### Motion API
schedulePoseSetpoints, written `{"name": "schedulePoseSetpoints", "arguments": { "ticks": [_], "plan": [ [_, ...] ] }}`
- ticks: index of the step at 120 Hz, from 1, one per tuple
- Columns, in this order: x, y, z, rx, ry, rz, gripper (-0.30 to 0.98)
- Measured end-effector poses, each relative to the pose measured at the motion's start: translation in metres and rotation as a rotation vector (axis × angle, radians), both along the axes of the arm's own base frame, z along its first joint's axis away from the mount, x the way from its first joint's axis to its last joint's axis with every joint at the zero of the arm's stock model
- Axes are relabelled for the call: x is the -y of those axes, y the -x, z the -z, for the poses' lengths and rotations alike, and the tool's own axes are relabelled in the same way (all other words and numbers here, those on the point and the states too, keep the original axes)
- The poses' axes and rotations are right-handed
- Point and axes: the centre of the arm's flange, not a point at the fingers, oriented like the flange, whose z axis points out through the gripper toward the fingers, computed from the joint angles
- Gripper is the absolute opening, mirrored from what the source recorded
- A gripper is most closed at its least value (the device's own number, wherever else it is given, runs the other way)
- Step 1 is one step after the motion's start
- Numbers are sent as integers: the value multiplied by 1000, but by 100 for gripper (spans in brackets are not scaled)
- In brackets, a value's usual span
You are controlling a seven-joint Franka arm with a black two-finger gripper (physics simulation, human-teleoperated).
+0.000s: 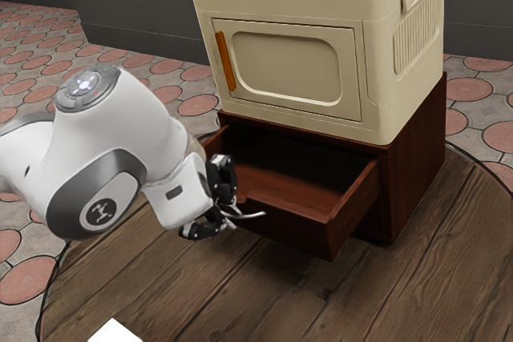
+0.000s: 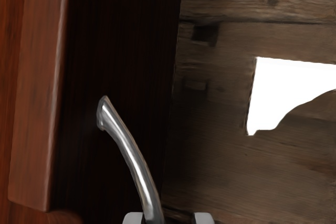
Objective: Pull the drawer handle with one arm to open the drawer
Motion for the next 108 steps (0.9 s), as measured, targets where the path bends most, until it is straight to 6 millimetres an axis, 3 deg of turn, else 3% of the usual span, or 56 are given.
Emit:
{"name": "schedulePoseSetpoints", "arguments": {
  "ticks": [52, 62, 74, 85, 89, 96, 108],
  "plan": [
    [0, 33, -3, 12, -5, -18, 2],
    [0, 34, -9, 20, -5, -20, 12],
    [0, 43, -45, 67, -5, -25, 33],
    [0, 58, -148, 109, 1, -46, 46],
    [-1, 67, -172, 92, 7, -57, 49],
    [-4, 79, -184, 19, 16, -74, 54],
    [-19, 86, -176, -119, 30, -112, 59]
  ]
}}
